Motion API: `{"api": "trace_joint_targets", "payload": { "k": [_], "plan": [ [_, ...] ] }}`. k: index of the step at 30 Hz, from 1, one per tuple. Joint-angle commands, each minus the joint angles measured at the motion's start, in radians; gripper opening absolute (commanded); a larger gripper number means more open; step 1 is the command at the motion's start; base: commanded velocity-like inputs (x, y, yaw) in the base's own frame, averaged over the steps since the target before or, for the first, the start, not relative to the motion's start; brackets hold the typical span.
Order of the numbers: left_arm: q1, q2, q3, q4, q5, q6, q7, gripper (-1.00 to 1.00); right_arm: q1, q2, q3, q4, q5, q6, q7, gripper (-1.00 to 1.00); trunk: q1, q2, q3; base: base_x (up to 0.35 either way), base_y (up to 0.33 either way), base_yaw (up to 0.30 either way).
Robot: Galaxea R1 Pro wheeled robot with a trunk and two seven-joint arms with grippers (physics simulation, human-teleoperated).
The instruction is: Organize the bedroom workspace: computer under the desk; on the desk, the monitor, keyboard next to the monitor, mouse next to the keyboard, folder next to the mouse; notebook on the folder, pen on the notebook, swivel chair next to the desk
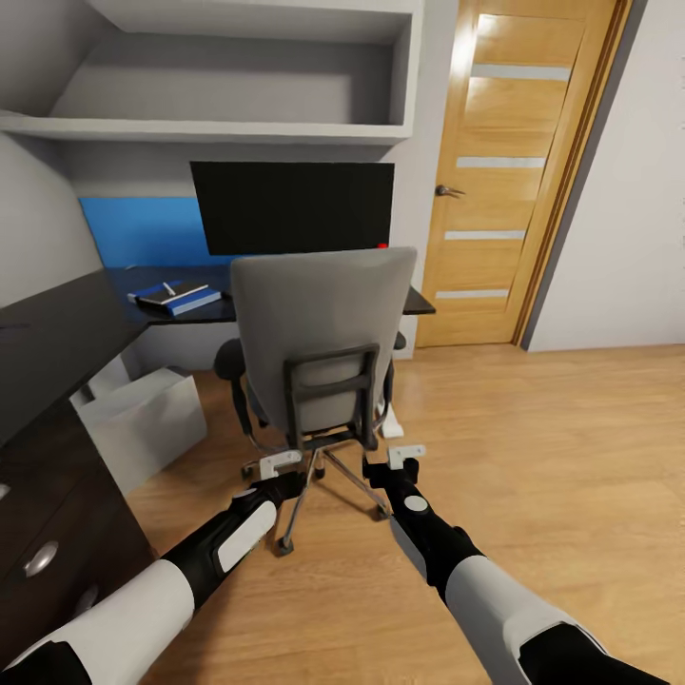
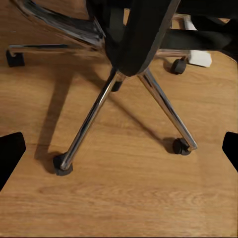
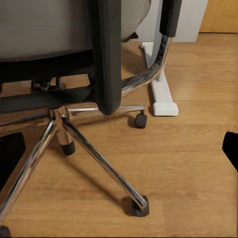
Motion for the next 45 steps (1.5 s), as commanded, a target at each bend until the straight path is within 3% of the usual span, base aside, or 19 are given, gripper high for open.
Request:
{"api": "trace_joint_targets", "payload": {
  "k": [1, 6, 19, 23, 26, 30, 33, 35, 37, 40, 43, 45],
  "plan": [
    [-0.001, 0.002, -0.005, -0.003, 0.005, 0.002, 0.008, 1.0, -0.001, 0.0, 0.008, 0.002, -0.01, -0.005, -0.007, 1.0, -0.001, 0.0, -0.001, -0.333, 0.0, 0.0],
    [-0.001, 0.001, 0.031, -0.003, 0.01, 0.002, 0.027, 1.0, -0.002, -0.002, 0.004, 0.002, -0.008, -0.007, -0.009, 1.0, -0.02, 0.035, 0.015, -0.157, 0.0, 0.0],
    [-0.001, 0.002, 0.041, -0.001, 0.014, 0.003, 0.025, 1.0, -0.001, -0.003, 0.003, 0.004, -0.007, -0.019, -0.01, 1.0, -0.07, 0.126, 0.055, -0.208, 0.0, 0.0],
    [-0.001, 0.001, 0.036, 0.026, 0.016, 0.002, 0.024, 1.0, -0.001, -0.004, 0.003, 0.006, -0.008, -0.054, -0.014, 1.0, -0.085, 0.154, 0.068, -0.336, 0.0, 0.0],
    [-0.001, -0.002, 0.029, 0.1, 0.014, 0.0, 0.021, 1.0, -0.001, -0.006, 0.003, 0.035, -0.009, -0.085, -0.016, 1.0, -0.097, 0.175, 0.077, -0.307, 0.0, 0.0],
    [-0.001, -0.006, 0.021, 0.175, 0.013, -0.015, 0.018, 1.0, -0.001, -0.008, 0.002, 0.189, -0.011, -0.242, -0.017, 1.0, -0.112, 0.203, 0.09, -0.095, 0.0, 0.0],
    [0.01, -0.008, 0.005, 0.21, 0.014, -0.079, 0.014, 1.0, -0.001, -0.013, 0.002, 0.339, -0.012, -0.382, -0.018, 1.0, -0.123, 0.224, 0.099, -0.023, 0.0, 0.0],
    [0.03, -0.009, -0.019, 0.246, 0.014, -0.132, 0.012, 1.0, 0.008, -0.02, 0.002, 0.385, -0.012, -0.449, -0.018, 1.0, -0.131, 0.238, 0.106, -0.01, 0.0, 0.0],
    [0.083, -0.021, -0.083, 0.362, 0.015, -0.24, 0.011, 1.0, 0.122, -0.049, 0.002, 0.419, -0.013, -0.515, -0.018, 1.0, -0.139, 0.252, 0.112, -0.003, 0.0, 0.0],
    [0.133, -0.041, -0.101, 0.455, 0.015, -0.313, 0.011, 1.0, 0.176, -0.078, 0.002, 0.425, -0.015, -0.536, -0.018, 1.0, -0.15, 0.273, 0.121, 0.0, 0.0, 0.0],
    [0.23, -0.095, -0.107, 0.624, 0.014, -0.403, 0.012, 1.0, 0.244, -0.111, 0.003, 0.43, -0.014, -0.578, -0.017, 1.0, -0.162, 0.294, 0.131, 0.0, 0.0, 0.0],
    [0.297, -0.11, -0.109, 0.667, 0.013, -0.473, 0.012, 1.0, 0.29, -0.117, 0.002, 0.43, -0.013, -0.586, -0.016, 1.0, -0.169, 0.308, 0.137, 0.0, 0.0, 0.0]
  ]
}}
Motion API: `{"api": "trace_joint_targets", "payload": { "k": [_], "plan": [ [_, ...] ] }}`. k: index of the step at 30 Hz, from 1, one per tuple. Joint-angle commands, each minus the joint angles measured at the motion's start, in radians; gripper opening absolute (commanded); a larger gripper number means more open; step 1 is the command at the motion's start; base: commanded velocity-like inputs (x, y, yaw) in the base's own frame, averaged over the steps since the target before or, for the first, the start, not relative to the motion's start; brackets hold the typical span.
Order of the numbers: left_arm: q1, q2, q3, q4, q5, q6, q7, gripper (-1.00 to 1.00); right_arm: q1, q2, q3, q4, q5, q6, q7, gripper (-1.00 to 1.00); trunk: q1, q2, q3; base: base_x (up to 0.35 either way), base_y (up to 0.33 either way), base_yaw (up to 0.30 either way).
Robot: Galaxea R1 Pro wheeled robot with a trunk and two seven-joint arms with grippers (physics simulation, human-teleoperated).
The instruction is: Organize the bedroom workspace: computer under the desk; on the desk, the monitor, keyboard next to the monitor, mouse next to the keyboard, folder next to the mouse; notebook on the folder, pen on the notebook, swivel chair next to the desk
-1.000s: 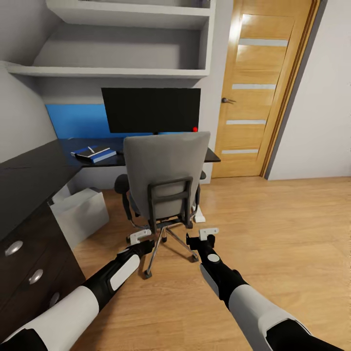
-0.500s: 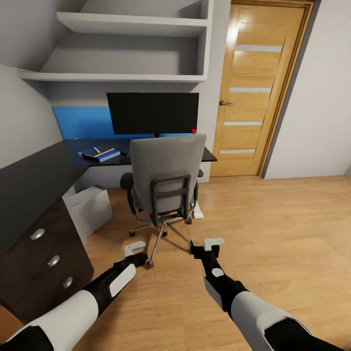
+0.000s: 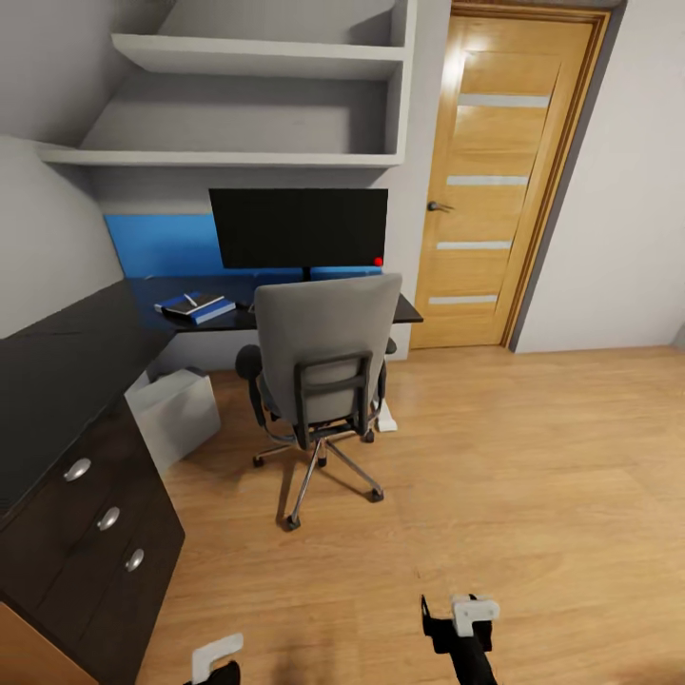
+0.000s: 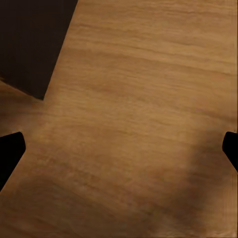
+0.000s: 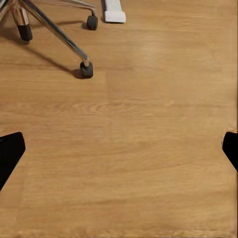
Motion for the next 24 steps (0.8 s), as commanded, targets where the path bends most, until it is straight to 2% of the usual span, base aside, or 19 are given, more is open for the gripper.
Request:
{"api": "trace_joint_targets", "payload": {
  "k": [1, 5, 12, 16, 18, 24],
  "plan": [
    [0.027, -0.003, -0.012, 0.007, 0.006, -0.032, 0.004, 1.0, 0.014, -0.002, 0.01, 0.002, -0.009, -0.005, -0.001, 1.0, -0.004, 0.007, 0.003, 0.0, 0.0, 0.0],
    [0.111, -0.005, -0.013, 0.019, 0.004, -0.093, 0.004, 1.0, 0.053, -0.016, 0.01, 0.002, -0.009, 0.0, -0.002, 1.0, -0.019, 0.035, 0.015, 0.0, 0.0, 0.0],
    [0.228, -0.001, -0.013, 0.023, 0.002, -0.124, 0.002, 1.0, 0.07, -0.055, 0.013, 0.003, -0.007, 0.007, 0.002, 1.0, -0.046, 0.084, 0.037, 0.0, 0.0, 0.0],
    [0.261, 0.001, -0.013, 0.023, -0.001, -0.187, 0.001, 1.0, 0.072, -0.057, 0.013, 0.004, -0.007, 0.008, 0.004, 1.0, -0.062, 0.112, 0.05, 0.0, 0.0, 0.0],
    [0.296, 0.003, -0.013, 0.023, -0.019, -0.258, -0.007, 1.0, 0.072, -0.059, 0.013, 0.004, -0.007, 0.008, 0.005, 1.0, -0.069, 0.126, 0.056, 0.0, 0.0, 0.0],
    [0.318, 0.004, -0.013, 0.023, -0.039, -0.289, -0.01, 1.0, 0.072, -0.059, 0.014, 0.004, -0.007, 0.009, 0.005, 1.0, -0.092, 0.168, 0.075, 0.0, 0.0, 0.0]
  ]
}}
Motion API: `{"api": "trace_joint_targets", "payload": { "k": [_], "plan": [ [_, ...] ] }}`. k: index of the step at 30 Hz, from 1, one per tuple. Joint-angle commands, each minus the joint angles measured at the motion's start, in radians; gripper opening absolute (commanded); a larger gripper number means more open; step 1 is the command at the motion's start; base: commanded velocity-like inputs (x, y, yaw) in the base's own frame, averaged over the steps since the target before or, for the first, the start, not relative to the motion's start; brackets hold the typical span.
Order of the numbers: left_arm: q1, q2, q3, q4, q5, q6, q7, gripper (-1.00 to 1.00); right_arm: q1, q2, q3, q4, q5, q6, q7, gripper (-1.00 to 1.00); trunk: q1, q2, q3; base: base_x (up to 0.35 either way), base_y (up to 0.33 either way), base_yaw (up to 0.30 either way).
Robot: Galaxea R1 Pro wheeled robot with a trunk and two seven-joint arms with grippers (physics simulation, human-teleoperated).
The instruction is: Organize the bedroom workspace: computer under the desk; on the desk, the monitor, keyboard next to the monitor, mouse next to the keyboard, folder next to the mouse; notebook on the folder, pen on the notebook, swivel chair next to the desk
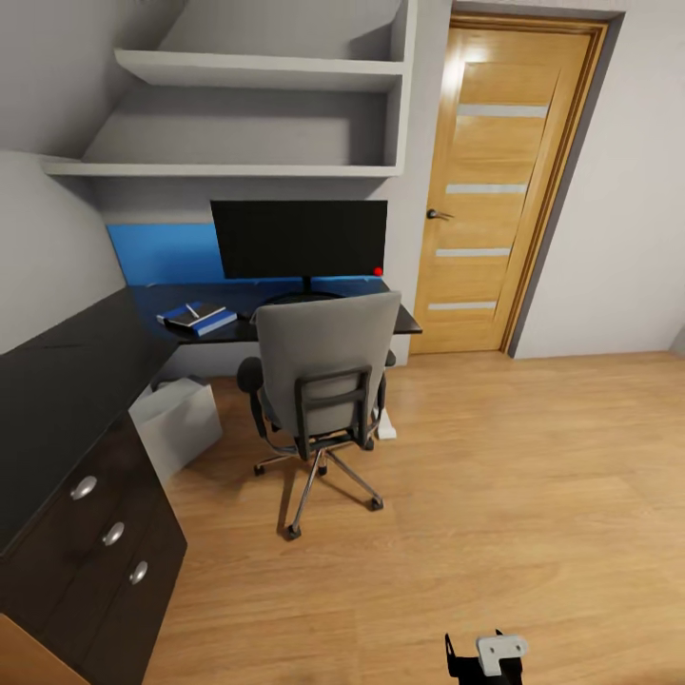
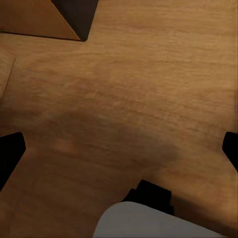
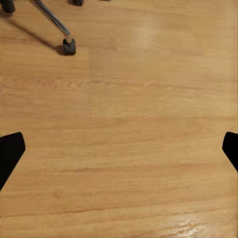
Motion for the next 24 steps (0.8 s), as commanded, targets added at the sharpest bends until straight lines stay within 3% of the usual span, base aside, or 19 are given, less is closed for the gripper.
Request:
{"api": "trace_joint_targets", "payload": {
  "k": [1, 24],
  "plan": [
    [0.0, 0.0, -0.008, -0.001, 0.001, -0.001, 0.009, 1.0, -0.001, 0.0, 0.009, 0.002, -0.01, -0.004, 0.0, 1.0, -0.004, 0.007, 0.002, 0.0, 0.0, 0.0],
    [0.001, -0.002, -0.005, -0.001, 0.004, 0.014, 0.01, 1.0, -0.001, 0.0, 0.009, 0.002, -0.01, -0.004, 0.0, 1.0, -0.004, 0.007, 0.002, 0.0, 0.0, 0.0]
  ]
}}
